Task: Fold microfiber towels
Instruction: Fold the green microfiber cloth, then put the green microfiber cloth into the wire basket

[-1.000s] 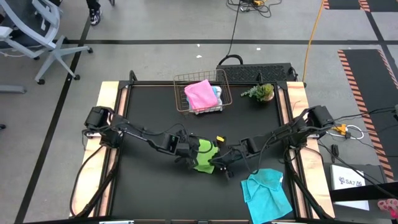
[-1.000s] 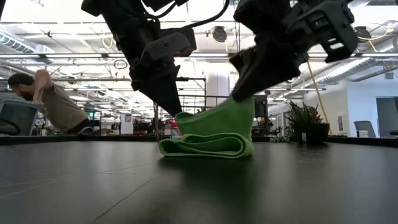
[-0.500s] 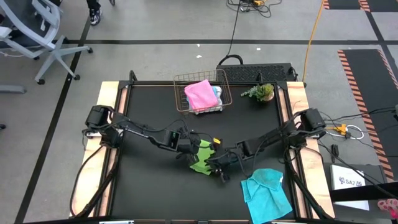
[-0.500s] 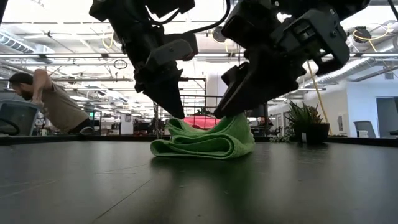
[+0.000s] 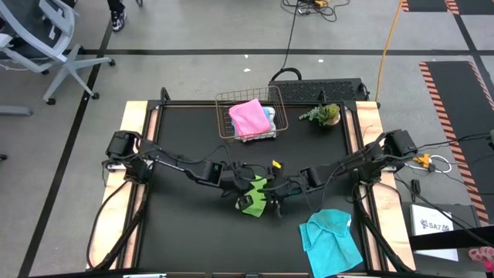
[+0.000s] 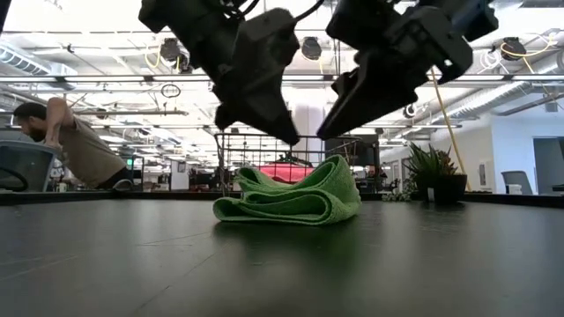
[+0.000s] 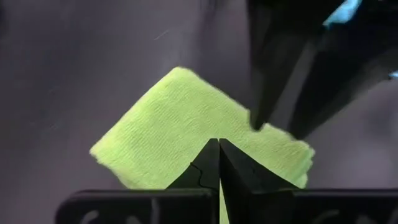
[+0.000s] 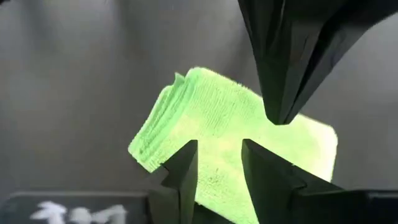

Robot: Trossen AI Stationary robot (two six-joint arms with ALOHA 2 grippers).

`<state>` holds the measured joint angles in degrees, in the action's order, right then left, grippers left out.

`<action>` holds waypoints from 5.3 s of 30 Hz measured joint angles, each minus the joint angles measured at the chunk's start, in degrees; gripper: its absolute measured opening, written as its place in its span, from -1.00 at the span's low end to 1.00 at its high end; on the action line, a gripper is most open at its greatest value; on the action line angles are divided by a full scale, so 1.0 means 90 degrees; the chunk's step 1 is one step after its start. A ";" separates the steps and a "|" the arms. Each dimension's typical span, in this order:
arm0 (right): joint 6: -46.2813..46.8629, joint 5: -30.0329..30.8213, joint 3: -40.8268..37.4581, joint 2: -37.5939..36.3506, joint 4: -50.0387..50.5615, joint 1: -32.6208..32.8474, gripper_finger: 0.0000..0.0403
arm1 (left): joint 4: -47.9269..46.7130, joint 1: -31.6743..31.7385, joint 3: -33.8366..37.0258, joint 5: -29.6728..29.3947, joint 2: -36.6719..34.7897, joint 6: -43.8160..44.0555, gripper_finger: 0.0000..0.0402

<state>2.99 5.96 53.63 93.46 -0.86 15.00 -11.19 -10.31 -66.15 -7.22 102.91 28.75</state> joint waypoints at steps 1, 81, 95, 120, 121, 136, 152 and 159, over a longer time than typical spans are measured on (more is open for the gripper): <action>0.0029 0.0001 0.0000 0.0045 0.0016 -0.0011 -0.47 | 0.0024 -0.0029 -0.0002 0.0016 0.0000 0.0000 -0.97; 0.1396 -0.0789 -0.0904 0.0334 -0.1353 0.0078 -1.00 | -0.0629 -0.0531 0.0098 0.0247 0.0323 0.0307 -0.98; 0.1423 -0.0455 -0.1262 0.0334 -0.1410 0.0076 -1.00 | -0.0208 -0.0536 0.0729 0.0245 0.0323 0.0784 -0.99; 0.2566 -0.1004 -0.1251 -0.0641 -0.0208 -0.1244 -0.42 | -0.0558 -0.0524 0.0715 -0.0086 -0.0107 0.1226 -0.94; 0.2542 -0.1004 -0.1251 -0.0586 -0.0207 -0.1301 -0.35 | -0.0584 -0.0524 0.0714 -0.0087 -0.0107 0.1225 -0.95; 0.2520 -0.1438 -0.1236 0.0540 -0.1101 -0.1695 -0.01 | -0.0644 -0.0435 0.0724 -0.0093 -0.0121 0.1212 -0.91; 0.2588 -0.1518 -0.1239 0.0734 -0.1301 -0.1710 -0.01 | -0.0827 0.0228 0.0718 0.0137 -0.0534 0.1994 -0.90; 0.2594 -0.1495 -0.1246 0.0741 -0.1434 -0.1710 -0.01 | -0.0943 0.1014 0.0732 0.0645 -0.0702 0.1601 -0.90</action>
<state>26.33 -7.50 42.41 100.13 -13.77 -0.38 -19.68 -1.19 -59.57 -1.41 96.60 43.16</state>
